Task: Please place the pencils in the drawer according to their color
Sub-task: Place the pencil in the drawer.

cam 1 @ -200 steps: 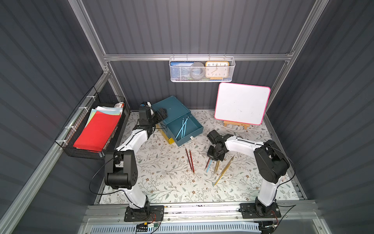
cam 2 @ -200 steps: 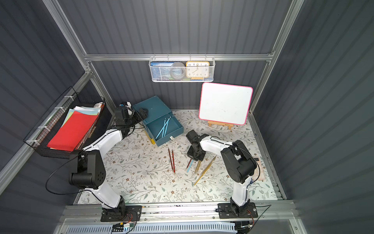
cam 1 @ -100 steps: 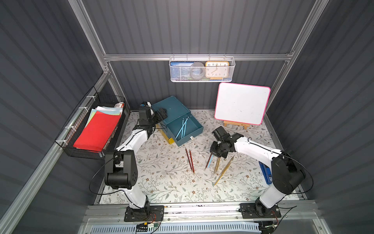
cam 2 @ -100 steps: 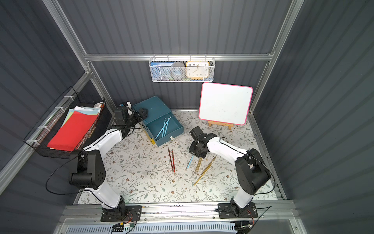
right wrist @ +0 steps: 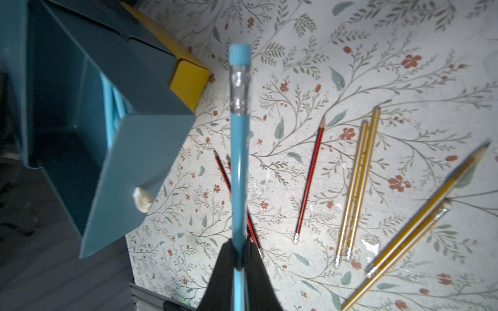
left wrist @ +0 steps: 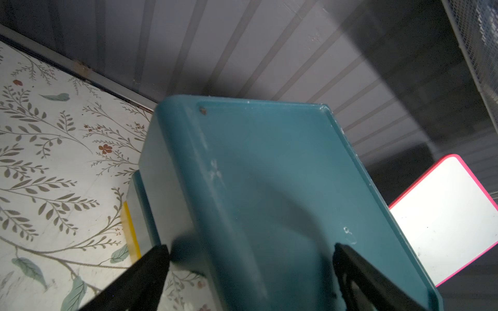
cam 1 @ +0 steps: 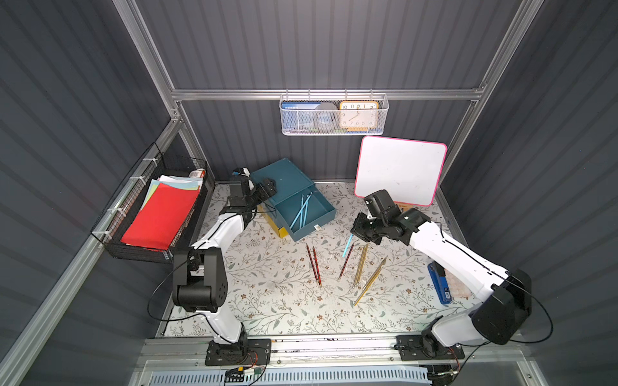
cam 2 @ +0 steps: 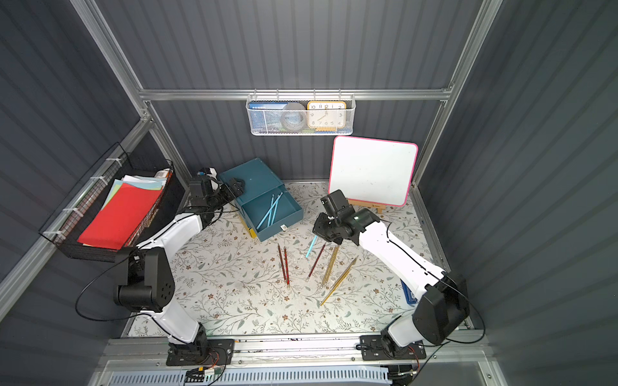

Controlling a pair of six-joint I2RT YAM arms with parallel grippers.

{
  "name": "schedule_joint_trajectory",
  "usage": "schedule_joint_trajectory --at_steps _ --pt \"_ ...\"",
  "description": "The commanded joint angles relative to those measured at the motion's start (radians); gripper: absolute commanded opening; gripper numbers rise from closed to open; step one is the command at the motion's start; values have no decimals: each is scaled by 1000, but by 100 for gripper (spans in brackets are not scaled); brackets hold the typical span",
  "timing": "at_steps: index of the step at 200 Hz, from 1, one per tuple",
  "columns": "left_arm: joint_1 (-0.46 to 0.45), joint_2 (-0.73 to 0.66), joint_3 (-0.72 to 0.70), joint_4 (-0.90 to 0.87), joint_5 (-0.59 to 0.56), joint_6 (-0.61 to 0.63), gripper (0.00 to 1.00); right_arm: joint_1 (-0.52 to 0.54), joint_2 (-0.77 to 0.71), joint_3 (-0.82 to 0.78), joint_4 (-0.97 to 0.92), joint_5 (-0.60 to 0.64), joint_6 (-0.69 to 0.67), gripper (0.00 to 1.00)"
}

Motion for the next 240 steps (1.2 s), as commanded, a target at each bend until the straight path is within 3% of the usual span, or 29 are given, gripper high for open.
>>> schedule_joint_trajectory --at_steps 1,176,240 --pt "-19 10 4 5 12 2 100 -4 -7 65 -16 -17 -7 0" --pt "-19 19 4 6 11 4 100 80 491 641 65 -66 58 0" --pt "-21 23 10 4 15 6 100 113 633 767 32 -65 57 0"
